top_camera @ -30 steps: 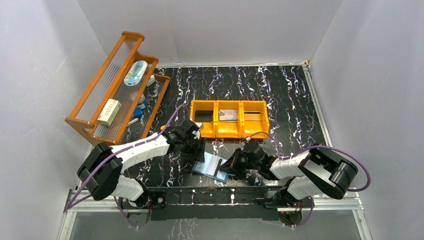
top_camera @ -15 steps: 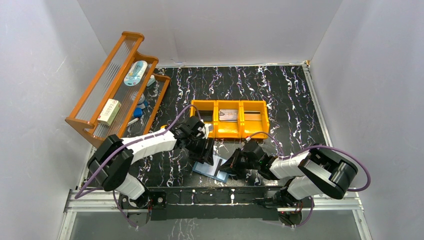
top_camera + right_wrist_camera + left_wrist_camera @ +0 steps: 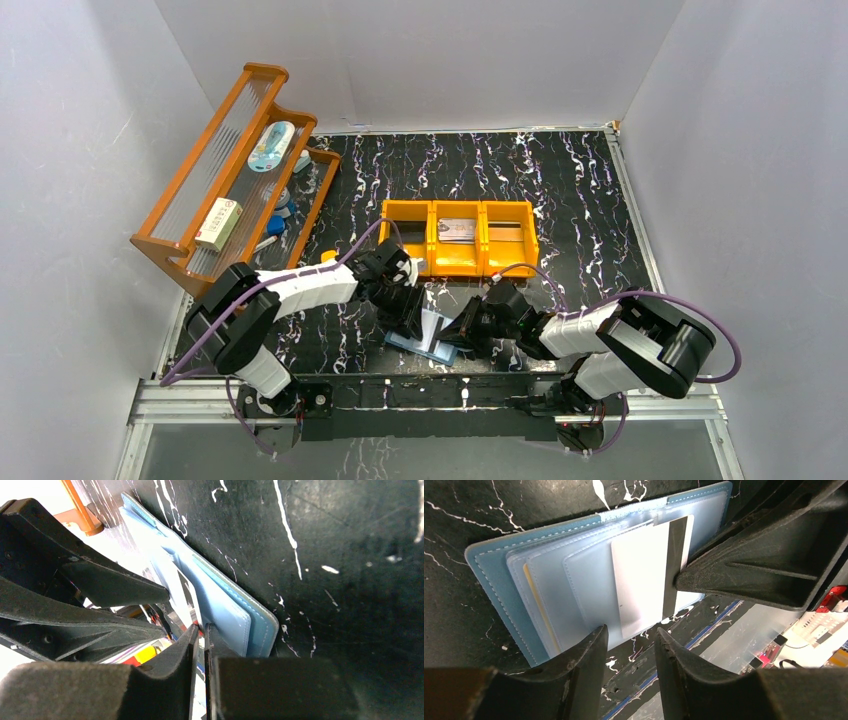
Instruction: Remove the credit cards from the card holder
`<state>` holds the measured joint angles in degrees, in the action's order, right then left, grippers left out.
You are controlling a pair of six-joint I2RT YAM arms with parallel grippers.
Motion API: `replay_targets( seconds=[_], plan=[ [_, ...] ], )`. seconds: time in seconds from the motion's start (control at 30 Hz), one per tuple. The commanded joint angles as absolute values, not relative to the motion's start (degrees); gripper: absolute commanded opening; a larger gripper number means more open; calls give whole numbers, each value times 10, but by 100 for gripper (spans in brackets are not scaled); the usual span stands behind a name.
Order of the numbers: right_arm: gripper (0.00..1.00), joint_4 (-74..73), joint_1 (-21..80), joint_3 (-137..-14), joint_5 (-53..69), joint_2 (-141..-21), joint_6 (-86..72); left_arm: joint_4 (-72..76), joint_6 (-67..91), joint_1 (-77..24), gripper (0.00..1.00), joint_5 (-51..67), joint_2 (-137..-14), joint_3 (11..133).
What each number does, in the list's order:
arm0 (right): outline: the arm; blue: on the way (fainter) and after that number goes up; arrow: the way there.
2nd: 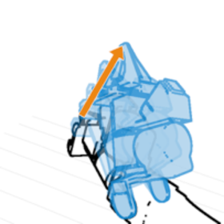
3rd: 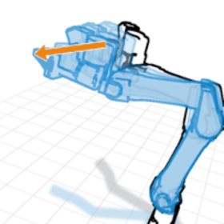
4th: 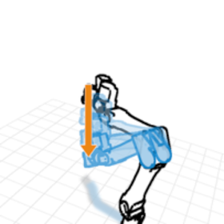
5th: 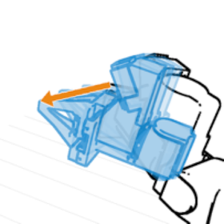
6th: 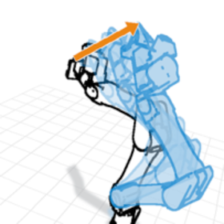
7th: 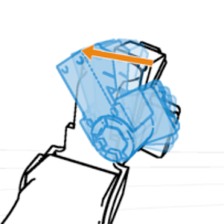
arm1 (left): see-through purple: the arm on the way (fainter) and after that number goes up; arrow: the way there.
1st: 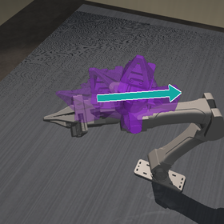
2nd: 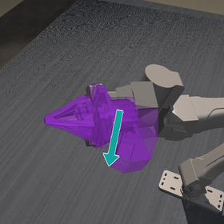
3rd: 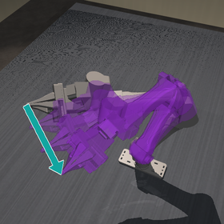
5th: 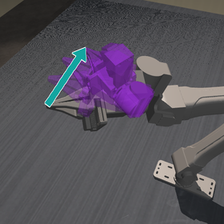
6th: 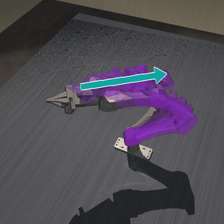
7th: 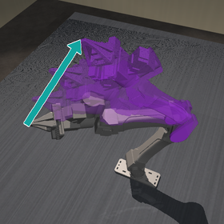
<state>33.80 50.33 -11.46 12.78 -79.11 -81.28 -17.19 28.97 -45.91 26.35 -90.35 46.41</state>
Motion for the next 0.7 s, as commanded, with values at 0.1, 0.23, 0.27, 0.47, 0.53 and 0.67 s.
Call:
replay_targets(
  seconds=[0.1,0.23,0.27,0.47,0.53,0.67],
  plan=[
    [25,375,501,-114,122,-797,-812,-212,282,-463,38,216,-896,420],
    [25,438,502,-113,132,-842,-824,-212,279,-462,37,225,-897,417],
    [25,460,501,-111,136,-854,-827,-212,277,-463,36,226,-895,416],
    [16,503,503,-101,136,-880,-840,-215,275,-463,35,221,-888,411],
    [12,485,503,-95,125,-867,-841,-222,269,-463,35,212,-883,412],
    [3,422,503,-88,103,-829,-825,-234,265,-463,35,183,-862,411]
  ],
)
